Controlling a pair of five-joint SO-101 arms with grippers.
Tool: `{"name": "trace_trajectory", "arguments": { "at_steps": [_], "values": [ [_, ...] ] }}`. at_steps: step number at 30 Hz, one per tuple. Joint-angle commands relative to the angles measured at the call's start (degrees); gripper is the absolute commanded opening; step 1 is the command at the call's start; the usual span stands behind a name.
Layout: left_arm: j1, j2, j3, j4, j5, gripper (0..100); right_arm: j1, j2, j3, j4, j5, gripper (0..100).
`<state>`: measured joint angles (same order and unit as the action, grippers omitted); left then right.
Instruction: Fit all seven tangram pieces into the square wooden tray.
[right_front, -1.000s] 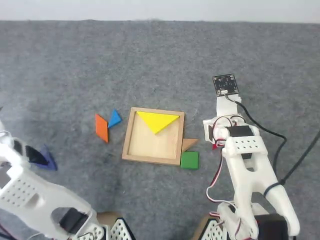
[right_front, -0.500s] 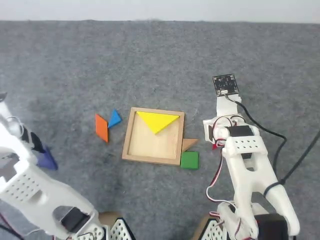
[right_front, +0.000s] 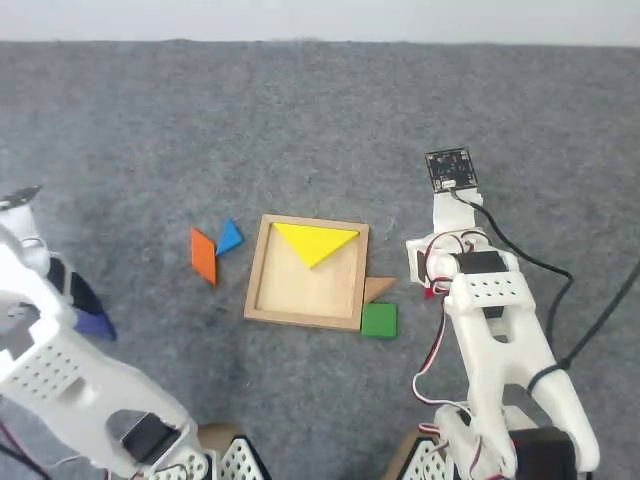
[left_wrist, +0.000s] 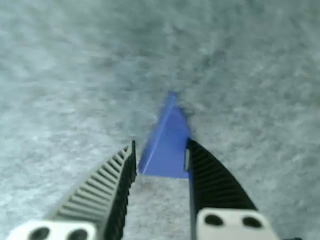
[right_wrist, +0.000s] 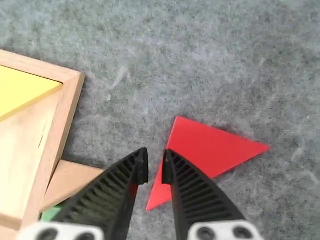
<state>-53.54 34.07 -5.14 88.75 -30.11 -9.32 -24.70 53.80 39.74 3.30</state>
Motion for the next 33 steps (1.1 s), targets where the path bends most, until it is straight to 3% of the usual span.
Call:
{"name": "trace_trajectory", "arguments": {
  "at_steps": [1, 9, 14, 19, 25, 33],
  "values": [
    [0.00, 6.68, 3.12, 0.70, -0.88, 21, 0.13, -3.21, -0.44, 0.48, 0.79, 6.2],
    [-0.35, 6.77, 3.38, 0.70, -0.62, 24, 0.13, -3.21, -0.44, 0.48, 0.79, 6.2],
    [-0.35, 6.77, 3.12, 2.37, -0.70, 18, 0.13, -3.21, -0.44, 0.48, 0.79, 6.2],
    [-2.20, 6.68, 1.98, 5.89, -0.44, 18, 0.13, -3.21, -0.44, 0.48, 0.79, 6.2],
    [-7.47, 6.68, -4.09, 11.78, 1.05, 35, 0.13, -3.21, -0.44, 0.48, 0.79, 6.2],
    [-11.52, 5.80, -3.82, 11.87, 4.31, 31, 0.13, -3.21, -0.44, 0.48, 0.79, 6.2]
  ]
}}
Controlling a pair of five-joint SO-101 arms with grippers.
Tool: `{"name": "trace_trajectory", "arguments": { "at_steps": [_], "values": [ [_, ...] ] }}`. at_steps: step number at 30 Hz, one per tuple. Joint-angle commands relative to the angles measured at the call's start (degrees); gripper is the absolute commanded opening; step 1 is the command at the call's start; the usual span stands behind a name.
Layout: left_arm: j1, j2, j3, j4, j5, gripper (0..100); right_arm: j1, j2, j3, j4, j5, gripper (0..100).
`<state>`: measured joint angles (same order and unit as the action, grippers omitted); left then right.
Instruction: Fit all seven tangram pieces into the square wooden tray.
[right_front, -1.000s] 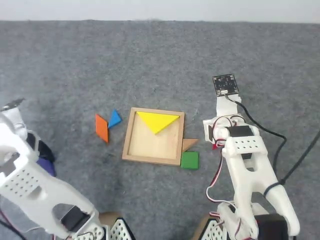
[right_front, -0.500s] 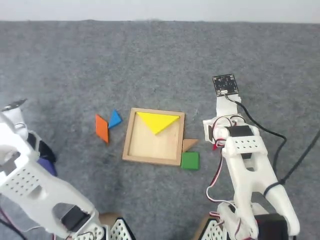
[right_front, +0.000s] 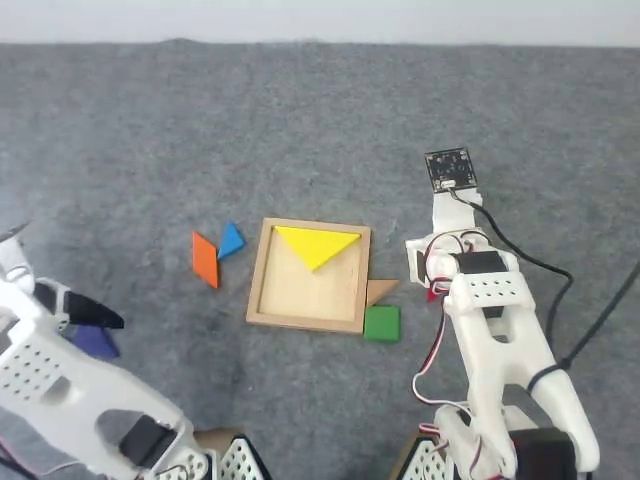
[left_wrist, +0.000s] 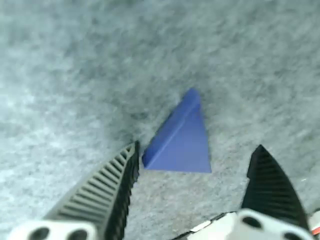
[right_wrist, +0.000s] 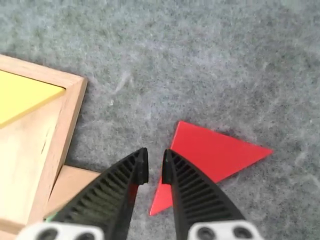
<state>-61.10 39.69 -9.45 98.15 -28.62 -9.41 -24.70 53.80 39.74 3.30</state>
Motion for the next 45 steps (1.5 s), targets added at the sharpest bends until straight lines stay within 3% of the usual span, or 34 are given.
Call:
{"name": "trace_trajectory", "arguments": {
  "at_steps": [1, 6, 10, 15, 24, 29, 36, 45],
  "values": [
    [-4.48, -0.88, 1.45, 2.46, 2.81, 30, 0.22, -3.21, -0.44, 0.48, 0.79, 6.2],
    [-4.75, -10.37, 13.14, 2.02, 2.64, 29, 0.22, -3.21, -0.44, 0.48, 0.79, 6.1],
    [-1.41, -16.53, 19.91, -4.13, 4.66, 29, 0.13, -3.21, -0.44, 0.48, 0.79, 6.1],
    [-0.18, -17.58, 20.44, -10.99, 13.89, 29, 0.22, -3.21, -0.44, 0.48, 0.79, 6.1],
    [-5.54, -27.43, 18.24, -7.38, 11.69, 29, 0.22, -3.21, -0.44, 0.48, 0.79, 6.1],
    [-1.85, -26.73, 22.81, -10.46, 11.43, 29, 0.22, -3.21, -0.44, 0.48, 0.79, 6.1],
    [0.35, -19.60, 24.92, -20.66, 18.20, 29, 0.22, -3.21, -0.44, 0.57, 0.79, 6.1],
    [0.62, -17.14, 25.19, -22.77, 18.46, 29, 0.22, -3.21, -0.44, 0.57, 0.79, 6.1]
  ]
}}
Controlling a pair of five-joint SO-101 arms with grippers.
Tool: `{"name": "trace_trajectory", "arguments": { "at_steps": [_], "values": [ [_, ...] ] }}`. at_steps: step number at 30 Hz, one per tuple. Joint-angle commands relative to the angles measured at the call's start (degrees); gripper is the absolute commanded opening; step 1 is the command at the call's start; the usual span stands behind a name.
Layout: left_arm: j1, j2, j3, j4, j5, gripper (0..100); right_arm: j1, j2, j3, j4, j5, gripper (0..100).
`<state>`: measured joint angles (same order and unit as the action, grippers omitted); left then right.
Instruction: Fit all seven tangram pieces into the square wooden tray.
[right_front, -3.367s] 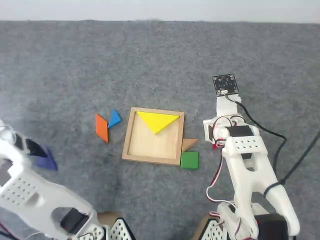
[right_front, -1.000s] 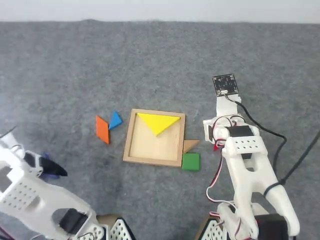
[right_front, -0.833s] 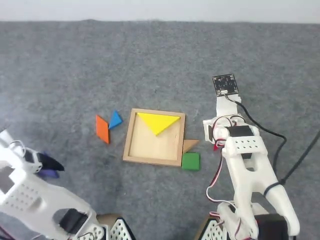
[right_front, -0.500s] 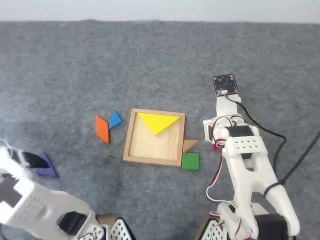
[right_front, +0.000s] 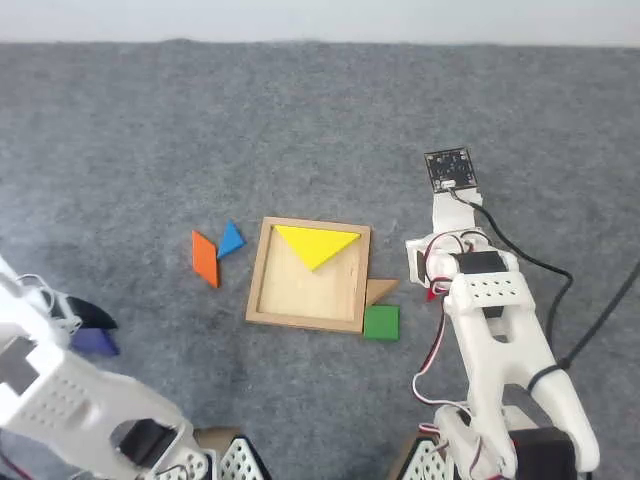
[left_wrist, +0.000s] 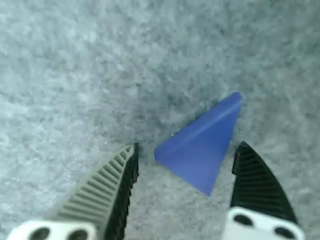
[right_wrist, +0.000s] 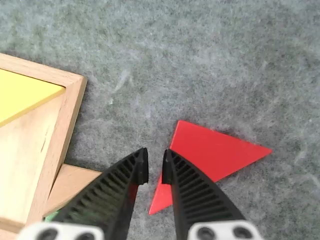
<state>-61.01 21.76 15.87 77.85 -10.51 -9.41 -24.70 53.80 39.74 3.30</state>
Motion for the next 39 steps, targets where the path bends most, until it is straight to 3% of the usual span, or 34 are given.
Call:
{"name": "trace_trajectory", "arguments": {
  "at_steps": [1, 18, 39],
  "values": [
    [1.05, 0.79, -0.04, -2.37, 0.35, 29, 0.22, -3.21, -0.44, 0.57, 0.79, 6.1],
    [3.78, 0.62, 1.45, -2.29, 0.44, 16, 0.22, -3.21, -0.44, 0.57, 0.79, 6.2],
    [5.36, 0.09, 1.10, 0.18, 0.26, 15, 0.22, -3.21, -0.44, 0.57, 0.88, 6.2]
  ]
}}
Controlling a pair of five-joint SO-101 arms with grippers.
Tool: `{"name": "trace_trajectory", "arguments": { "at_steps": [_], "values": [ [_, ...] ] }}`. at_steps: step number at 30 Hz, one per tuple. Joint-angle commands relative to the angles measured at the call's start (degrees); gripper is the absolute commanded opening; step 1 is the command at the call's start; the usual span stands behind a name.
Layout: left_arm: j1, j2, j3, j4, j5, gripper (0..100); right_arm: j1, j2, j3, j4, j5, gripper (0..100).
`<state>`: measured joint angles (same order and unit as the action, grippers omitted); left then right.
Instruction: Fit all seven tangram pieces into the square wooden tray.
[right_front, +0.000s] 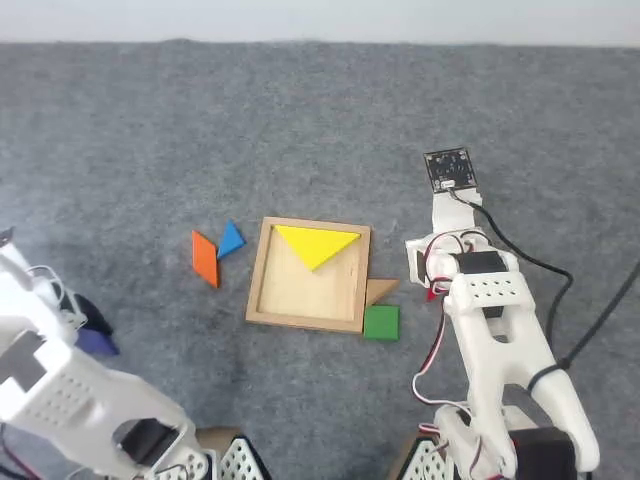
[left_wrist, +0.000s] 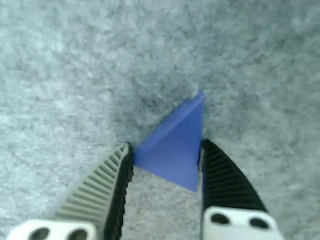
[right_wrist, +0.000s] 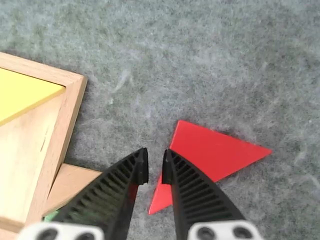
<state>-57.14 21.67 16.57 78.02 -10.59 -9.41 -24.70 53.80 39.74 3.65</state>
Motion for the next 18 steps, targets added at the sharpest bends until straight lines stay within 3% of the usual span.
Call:
{"name": "trace_trajectory", "arguments": {
  "at_steps": [1, 18],
  "values": [
    [1.49, 0.18, 0.40, 0.00, 0.35, 15, 0.22, -3.21, -0.44, 0.57, 0.53, 6.2],
    [1.49, -18.20, 0.84, 5.45, 0.35, 15, 0.22, -3.21, -0.44, 0.57, 0.53, 6.2]
  ]
}}
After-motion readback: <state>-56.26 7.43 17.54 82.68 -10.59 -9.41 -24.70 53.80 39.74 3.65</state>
